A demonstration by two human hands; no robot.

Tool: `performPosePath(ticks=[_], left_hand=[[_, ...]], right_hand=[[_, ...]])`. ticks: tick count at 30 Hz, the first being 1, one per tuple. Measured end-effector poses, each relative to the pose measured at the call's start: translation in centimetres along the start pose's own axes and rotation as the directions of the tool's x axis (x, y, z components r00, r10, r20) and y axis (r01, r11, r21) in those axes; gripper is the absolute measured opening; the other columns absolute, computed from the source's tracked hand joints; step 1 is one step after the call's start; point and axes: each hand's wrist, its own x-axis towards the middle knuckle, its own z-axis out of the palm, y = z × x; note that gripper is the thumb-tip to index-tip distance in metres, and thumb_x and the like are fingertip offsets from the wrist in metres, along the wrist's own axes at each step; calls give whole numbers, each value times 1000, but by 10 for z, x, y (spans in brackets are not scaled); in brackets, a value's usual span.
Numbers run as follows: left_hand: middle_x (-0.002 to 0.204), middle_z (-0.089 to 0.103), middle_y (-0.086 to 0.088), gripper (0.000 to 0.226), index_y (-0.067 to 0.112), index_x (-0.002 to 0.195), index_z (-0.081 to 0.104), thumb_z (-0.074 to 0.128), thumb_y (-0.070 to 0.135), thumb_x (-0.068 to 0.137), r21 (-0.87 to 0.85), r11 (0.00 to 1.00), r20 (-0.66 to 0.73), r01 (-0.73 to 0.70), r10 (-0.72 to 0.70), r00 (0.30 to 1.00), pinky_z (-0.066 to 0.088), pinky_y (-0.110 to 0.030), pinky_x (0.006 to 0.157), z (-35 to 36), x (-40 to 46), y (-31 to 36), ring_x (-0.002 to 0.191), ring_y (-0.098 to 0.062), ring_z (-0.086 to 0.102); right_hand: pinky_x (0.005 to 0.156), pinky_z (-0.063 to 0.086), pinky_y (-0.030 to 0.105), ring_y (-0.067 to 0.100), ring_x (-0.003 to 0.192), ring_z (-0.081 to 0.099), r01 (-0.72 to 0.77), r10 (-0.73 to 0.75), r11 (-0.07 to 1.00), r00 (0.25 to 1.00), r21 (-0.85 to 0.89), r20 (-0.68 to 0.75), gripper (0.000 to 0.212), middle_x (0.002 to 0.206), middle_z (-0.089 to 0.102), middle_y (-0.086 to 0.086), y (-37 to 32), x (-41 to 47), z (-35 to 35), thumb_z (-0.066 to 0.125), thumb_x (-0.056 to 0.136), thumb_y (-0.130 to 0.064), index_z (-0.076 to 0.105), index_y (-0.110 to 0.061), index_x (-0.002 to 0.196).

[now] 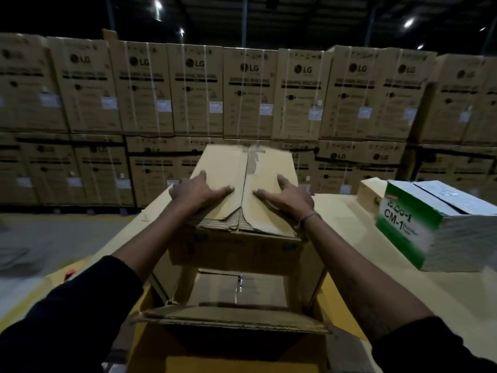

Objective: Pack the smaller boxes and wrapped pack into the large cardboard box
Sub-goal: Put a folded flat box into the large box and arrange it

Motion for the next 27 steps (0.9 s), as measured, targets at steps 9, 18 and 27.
performPosePath(ticks=[9,18,27], left_hand=[[130,64,-11,130,20,133,55,29,111,44,129,992,270,1,-37,962,51,-44,91,82,-6,-23,113,-34,60],[140,58,-11,119,16,143,46,43,102,61,-8,1000,403,-23,24,915,51,-42,94,149,20,-45,121,-32,58],[154,41,-17,146,28,159,15,56,100,39,-89,991,570,97,-29,821,49,-54,101,227,15,-80,135,-39,46]], right_hand=[[117,37,48,36,148,36,-145,126,989,940,38,318,119,167,31,10,55,2,74,62,67,-92,30,-28,162],[122,29,56,37,152,27,-268,255,963,890,-18,377,139,170,22,10,78,30,119,67,45,-98,26,-35,163],[122,30,55,36,153,24,-401,362,915,791,-29,493,151,171,14,7,110,9,178,86,41,-83,11,-39,164]])
